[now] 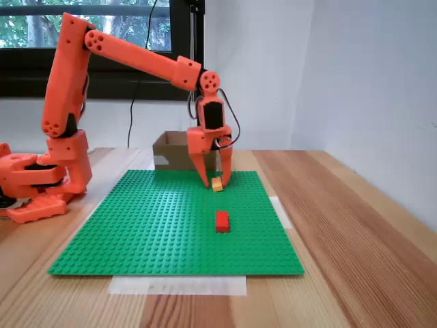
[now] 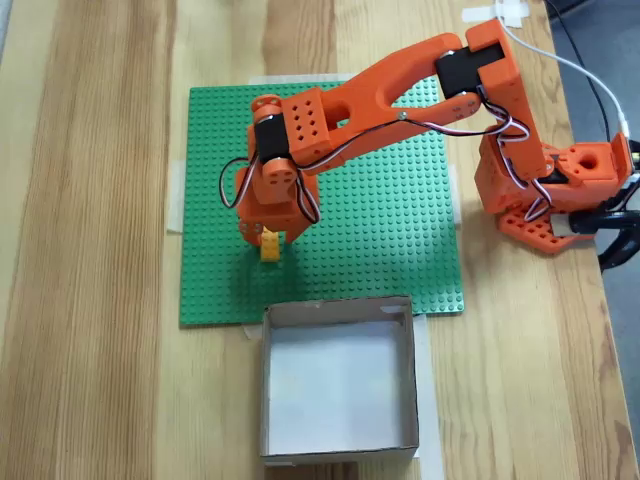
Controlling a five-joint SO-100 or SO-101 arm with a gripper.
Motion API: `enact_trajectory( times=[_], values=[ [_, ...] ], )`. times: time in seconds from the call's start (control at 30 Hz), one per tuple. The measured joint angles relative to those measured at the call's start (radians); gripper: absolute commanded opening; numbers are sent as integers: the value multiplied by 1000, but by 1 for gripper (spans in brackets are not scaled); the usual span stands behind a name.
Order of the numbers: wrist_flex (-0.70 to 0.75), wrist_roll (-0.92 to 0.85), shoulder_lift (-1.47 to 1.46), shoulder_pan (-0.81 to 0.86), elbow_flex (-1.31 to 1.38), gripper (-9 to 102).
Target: Pick the yellow lego block and put it in the box.
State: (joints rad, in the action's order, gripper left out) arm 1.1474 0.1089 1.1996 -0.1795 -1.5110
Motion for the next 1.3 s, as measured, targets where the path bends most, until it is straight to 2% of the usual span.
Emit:
enact_trajectory(
  times=[0.63,1.3],
  values=[
    [-28,-25,0,9,-15,2],
    [0,-54,54,15,-46,0]
  ],
)
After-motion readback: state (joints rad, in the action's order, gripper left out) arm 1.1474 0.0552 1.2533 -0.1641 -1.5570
